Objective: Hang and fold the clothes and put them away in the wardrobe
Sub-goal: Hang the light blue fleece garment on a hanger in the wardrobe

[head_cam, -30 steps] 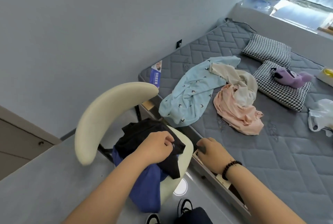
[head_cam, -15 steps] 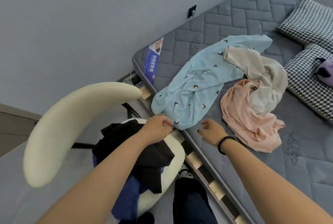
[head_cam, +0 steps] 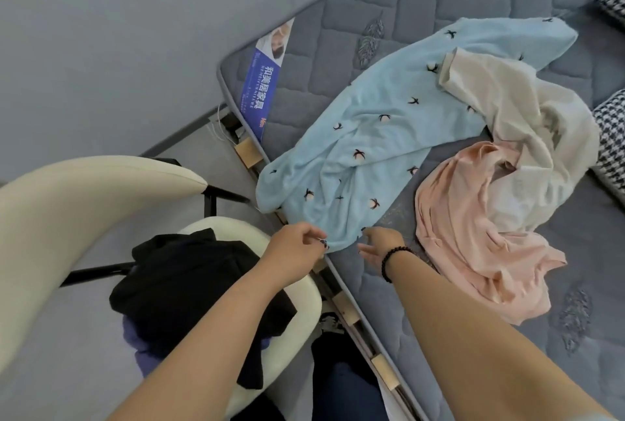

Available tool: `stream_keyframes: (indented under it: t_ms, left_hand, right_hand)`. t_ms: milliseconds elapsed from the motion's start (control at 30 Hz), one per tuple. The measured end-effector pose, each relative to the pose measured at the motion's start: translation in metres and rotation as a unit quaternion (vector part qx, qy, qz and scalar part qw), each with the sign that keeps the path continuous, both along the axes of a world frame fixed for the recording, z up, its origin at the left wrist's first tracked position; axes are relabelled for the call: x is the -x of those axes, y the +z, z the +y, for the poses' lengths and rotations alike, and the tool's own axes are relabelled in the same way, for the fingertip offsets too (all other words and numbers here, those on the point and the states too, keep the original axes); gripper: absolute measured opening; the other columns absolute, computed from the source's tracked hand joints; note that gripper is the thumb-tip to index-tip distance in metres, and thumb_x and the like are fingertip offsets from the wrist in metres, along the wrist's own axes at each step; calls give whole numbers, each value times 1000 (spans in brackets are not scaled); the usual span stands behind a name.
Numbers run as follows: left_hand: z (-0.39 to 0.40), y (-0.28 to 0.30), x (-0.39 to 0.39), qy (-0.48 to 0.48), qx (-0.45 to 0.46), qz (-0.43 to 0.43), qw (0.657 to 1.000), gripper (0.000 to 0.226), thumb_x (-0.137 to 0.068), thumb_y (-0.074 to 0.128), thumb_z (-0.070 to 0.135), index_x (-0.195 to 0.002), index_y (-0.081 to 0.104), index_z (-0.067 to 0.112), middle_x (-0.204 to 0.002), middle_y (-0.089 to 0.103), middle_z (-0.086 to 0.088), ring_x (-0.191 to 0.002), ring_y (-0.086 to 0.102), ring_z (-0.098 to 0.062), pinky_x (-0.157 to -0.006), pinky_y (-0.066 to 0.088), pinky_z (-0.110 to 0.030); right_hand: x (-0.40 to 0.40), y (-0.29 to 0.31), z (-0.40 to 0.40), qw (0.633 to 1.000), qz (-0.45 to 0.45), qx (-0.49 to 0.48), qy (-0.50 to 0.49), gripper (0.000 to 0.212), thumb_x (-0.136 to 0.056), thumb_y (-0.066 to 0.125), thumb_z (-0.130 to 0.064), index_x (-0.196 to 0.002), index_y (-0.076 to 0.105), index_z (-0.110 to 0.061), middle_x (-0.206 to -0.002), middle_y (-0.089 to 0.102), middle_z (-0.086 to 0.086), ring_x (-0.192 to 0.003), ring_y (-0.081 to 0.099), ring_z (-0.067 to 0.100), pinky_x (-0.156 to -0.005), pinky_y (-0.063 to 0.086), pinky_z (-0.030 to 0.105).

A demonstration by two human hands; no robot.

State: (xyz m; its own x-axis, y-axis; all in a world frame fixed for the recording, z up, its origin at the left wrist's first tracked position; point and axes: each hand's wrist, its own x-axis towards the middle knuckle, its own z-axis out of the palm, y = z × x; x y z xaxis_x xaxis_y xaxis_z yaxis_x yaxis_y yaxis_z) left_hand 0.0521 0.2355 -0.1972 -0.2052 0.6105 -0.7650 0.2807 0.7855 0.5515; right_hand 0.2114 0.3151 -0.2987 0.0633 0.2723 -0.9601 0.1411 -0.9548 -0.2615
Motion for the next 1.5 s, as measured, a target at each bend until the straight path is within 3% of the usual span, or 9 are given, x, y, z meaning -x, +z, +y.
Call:
stream_keyframes:
  t_ms: [233,500,633,900,1033,1167,1267,1433,1500]
  left_hand:
    - [17,-21,15,15,1,14,1000,19,-88,60,15,-99,65,29,-99,69,4,-95,64,-8,-84,50,-24]
    - [11,-33,16,25,16,20,999,16,-89,59,18,-102,65,27,-97,70,5,-90,66,-8,-71,47,-19]
    - [9,-28,14,34,14,21,999,17,-90,57,18,-102,64,27,-95,71,7,-90,66,-7,-68,46,-18]
    - [23,20,13,69,-18,47,996,29,-86,62,14,-112,61,26,-105,66,9,-96,61,-6,-79,50,-22]
    - [37,65,1,78,-85,65,991,47,-86,65,18,-130,49,24,-124,56,9,-106,56,-8,-91,50,-30]
    - [53,114,-8,75,-172,78,979,62,-81,74,14,-131,38,19,-106,45,19,-89,47,4,-65,37,-3]
    - [58,141,-11,82,-224,90,967,84,-74,80,14,-141,29,13,-125,41,13,-110,43,2,-86,34,-10]
    - [62,174,1,94,-344,162,920,73,-56,83,45,-120,51,28,-112,62,12,-106,60,-6,-86,55,-35]
    - [59,190,5,98,-377,165,906,54,-61,85,33,-107,56,34,-102,64,13,-97,62,-3,-77,54,-27]
  right_hand:
    - [24,-40,29,991,40,2,-124,54,-91,61,-10,-140,37,-7,-142,40,17,-104,62,28,-81,54,34]
    - [21,-66,46,994,41,22,-101,11,-93,59,-13,-96,56,-3,-71,50,6,-61,51,17,-61,52,30]
    - [31,-51,59,998,51,-42,-7,13,-91,60,-11,-79,55,-9,-68,48,7,-54,41,16,-50,41,27]
    - [32,65,70,939,272,-198,-69,17,-95,48,-2,-101,64,-6,-98,67,7,-86,62,18,-77,52,28]
    - [26,148,81,908,342,-233,-69,18,-96,42,1,-96,59,-6,-89,67,5,-79,64,15,-66,53,23]
    - [28,225,86,883,372,-285,-8,22,-95,44,1,-78,55,-7,-71,63,4,-68,59,16,-59,48,24]
    - [32,275,84,861,387,-325,62,18,-93,48,-1,-79,57,-8,-76,58,10,-69,53,21,-66,41,30]
    - [35,347,68,812,430,-367,145,18,-95,44,0,-91,61,-4,-85,63,12,-78,60,19,-77,49,29]
    - [37,371,60,794,438,-383,175,16,-95,45,-1,-99,60,-1,-91,62,13,-82,60,21,-81,49,31]
